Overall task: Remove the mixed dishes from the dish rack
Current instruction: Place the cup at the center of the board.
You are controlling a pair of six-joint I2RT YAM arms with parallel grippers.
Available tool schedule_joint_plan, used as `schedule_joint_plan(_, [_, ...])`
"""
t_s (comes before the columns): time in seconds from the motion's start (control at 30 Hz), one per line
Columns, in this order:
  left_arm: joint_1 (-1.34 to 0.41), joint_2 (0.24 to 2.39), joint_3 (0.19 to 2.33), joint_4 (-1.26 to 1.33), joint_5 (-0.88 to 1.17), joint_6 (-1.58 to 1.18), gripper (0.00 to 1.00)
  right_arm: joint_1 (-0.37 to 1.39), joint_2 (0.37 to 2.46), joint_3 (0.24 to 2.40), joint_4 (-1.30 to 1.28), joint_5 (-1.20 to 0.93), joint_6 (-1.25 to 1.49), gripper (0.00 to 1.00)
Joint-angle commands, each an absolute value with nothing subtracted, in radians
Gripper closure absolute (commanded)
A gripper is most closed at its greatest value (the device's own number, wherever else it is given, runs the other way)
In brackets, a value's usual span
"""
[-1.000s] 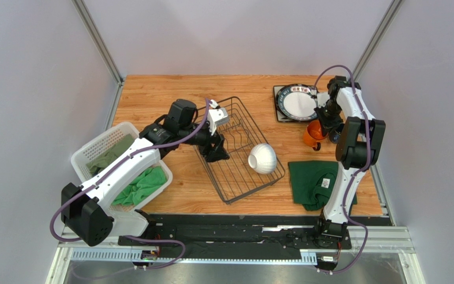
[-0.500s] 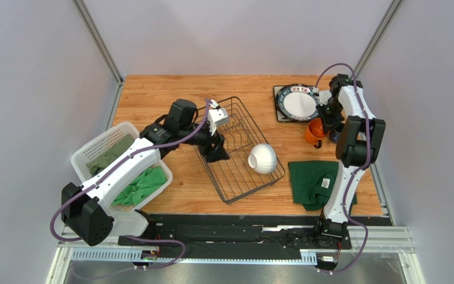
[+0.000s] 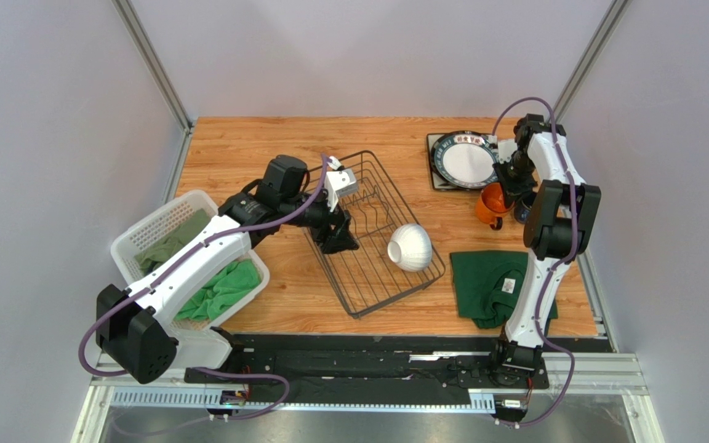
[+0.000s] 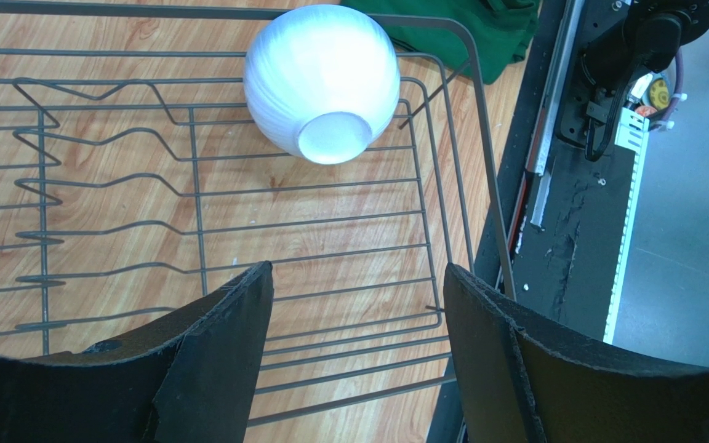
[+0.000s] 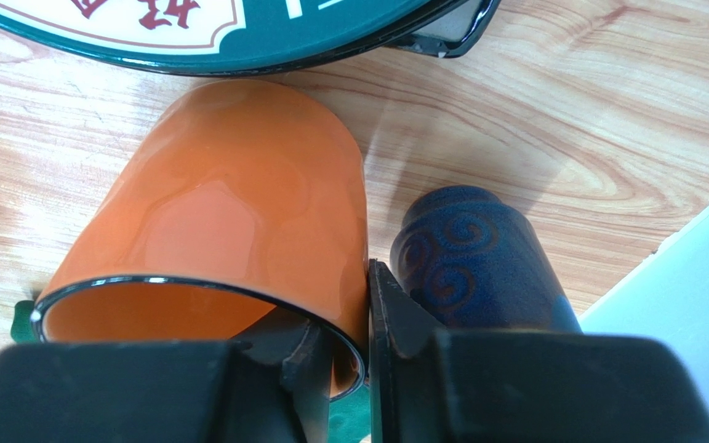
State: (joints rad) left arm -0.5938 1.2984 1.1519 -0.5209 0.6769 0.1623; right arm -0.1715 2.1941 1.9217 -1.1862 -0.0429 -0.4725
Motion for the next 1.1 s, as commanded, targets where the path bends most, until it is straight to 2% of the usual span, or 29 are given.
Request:
schedule_joint_plan(0.0, [-0.589,1.308,1.152,-0.502,0.707,0.167,0.24,-0.175,2.186,1.974,-1.198,-0.051,-0.486,0.79])
schedule_joint_plan(0.2, [-0.589,1.315,1.149,-0.503,0.713,0.170,0.24,-0.175,2.178,1.977,-1.198,-0.046,-0.485,0.72])
schedule_joint_plan(0.33, [-0.591,1.310,1.147,-0.503,0.718,0.170,0.25,-0.176,2.168,1.974,-1.193,-0.049,-0.482,0.59])
schedule_joint_plan(0.43, [-0.589,1.307,1.144,-0.505,0.716,0.172,0.25,-0.175,2.155,1.976,-1.195,-0.044,-0.480,0.55])
schedule_joint_plan(1.07, [-0.591,1.289,1.134,-0.494,0.704,0.176,0.25,-0.173,1.950,2.033,-1.256,-0.165,-0.462,0.53])
